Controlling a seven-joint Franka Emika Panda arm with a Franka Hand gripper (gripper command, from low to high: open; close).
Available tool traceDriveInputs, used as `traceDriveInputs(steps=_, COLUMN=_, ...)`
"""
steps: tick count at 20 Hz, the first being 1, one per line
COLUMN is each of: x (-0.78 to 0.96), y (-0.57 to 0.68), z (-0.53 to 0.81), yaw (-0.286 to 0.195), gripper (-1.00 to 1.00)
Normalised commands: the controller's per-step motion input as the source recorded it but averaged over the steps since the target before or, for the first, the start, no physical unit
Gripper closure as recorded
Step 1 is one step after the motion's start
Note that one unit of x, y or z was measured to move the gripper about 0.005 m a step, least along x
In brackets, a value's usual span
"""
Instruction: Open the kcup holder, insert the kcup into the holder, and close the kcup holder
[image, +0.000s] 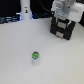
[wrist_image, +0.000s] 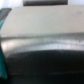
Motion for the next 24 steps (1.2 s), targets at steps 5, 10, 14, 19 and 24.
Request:
traceDriveInputs(steps=5, x=0.93, y=-0.18, z=0.19, yaw=-0.071, gripper=1.0)
traceDriveInputs(steps=10, x=0.96, y=-0.21, z=0.13, yaw=-0.069, gripper=1.0)
traceDriveInputs(steps=14, x=0.97, y=-0.21, z=0.16, yaw=-0.07, gripper=1.0)
traceDriveInputs(steps=19, x=0.97, y=-0.23, z=0.19, yaw=-0.066, gripper=1.0)
traceDriveInputs(steps=24, x=0.96, y=-0.26, z=0.2, yaw=-0.073, gripper=1.0)
